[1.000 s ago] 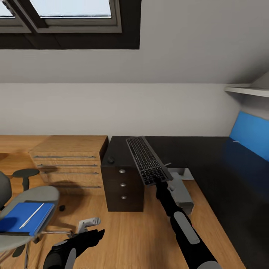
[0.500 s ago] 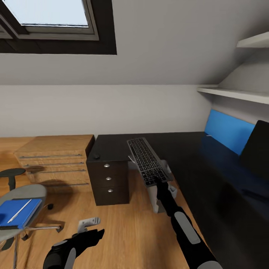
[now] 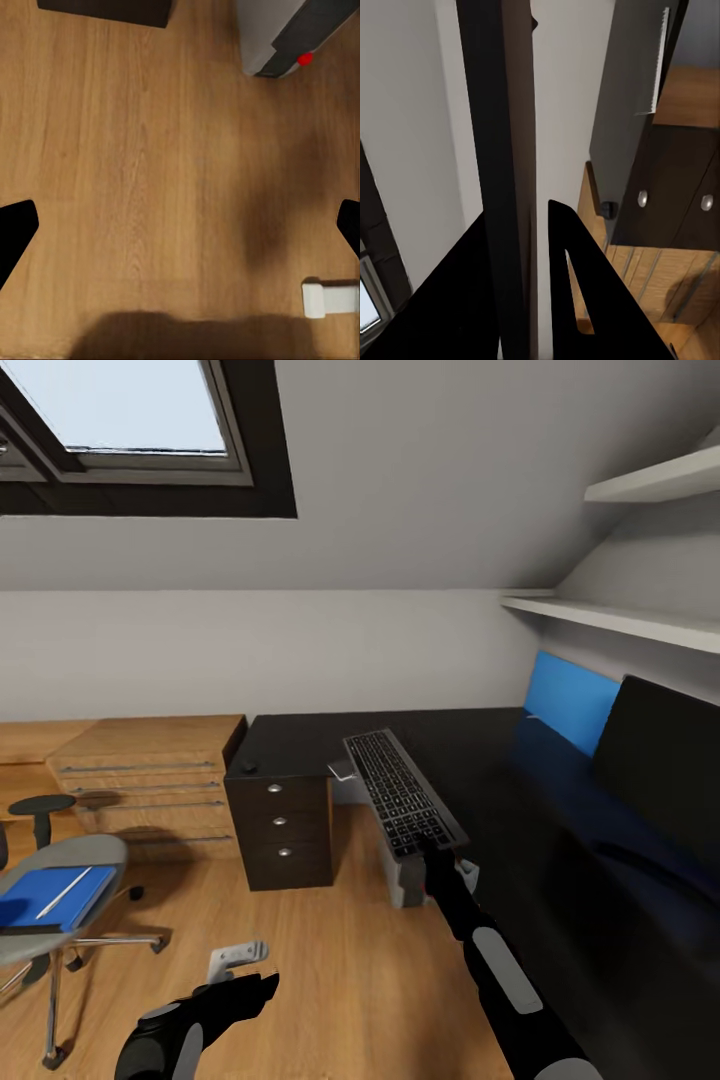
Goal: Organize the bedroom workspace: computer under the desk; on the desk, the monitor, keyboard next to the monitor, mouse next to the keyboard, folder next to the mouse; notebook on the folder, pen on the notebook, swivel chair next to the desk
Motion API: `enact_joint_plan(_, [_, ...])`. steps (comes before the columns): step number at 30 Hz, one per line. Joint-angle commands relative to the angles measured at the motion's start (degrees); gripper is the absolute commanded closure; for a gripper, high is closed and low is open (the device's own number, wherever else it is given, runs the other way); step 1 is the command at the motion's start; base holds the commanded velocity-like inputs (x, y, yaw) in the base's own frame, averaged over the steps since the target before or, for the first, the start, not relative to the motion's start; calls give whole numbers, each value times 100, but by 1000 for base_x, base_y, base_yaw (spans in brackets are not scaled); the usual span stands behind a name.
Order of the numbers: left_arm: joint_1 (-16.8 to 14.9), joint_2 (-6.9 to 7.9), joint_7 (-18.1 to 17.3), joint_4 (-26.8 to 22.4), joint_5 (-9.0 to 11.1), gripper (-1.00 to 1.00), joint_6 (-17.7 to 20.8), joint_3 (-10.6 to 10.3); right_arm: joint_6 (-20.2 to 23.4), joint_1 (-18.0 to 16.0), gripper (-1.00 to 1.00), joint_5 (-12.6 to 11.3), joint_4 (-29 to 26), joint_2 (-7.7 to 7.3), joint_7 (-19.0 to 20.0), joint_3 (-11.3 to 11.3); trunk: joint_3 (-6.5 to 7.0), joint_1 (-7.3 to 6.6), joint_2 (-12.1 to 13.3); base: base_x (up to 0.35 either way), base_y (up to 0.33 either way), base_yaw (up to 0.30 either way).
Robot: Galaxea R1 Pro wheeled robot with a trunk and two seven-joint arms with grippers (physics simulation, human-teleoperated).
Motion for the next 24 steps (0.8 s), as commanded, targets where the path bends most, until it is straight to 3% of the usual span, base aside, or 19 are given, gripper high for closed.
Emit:
enact_joint_plan(1, [-4, -7, -9, -7, 36, -100, 33, 15, 32, -3, 100, -75, 2, 0, 34, -1, 12, -25, 36, -290, -231, 0])
enact_joint_plan(10, [-4, -7, -9, -6, 36, -100, 33, 17, 40, -4, 100, -75, 2, -10, 38, -18, 173, -223, 397, -284, -239, 0])
enact_joint_plan(19, [-4, -7, 0, 0, 36, -100, 33, 11, 40, -2, 100, -78, 22, -177, 42, -29, 335, -421, 758, -274, -246, 0])
enact_joint_plan(24, [-4, -7, 0, -5, 36, -100, 33, 14, 43, -6, 100, -108, 267, -189, 25, -266, 425, -530, 959, -260, -255, 0])
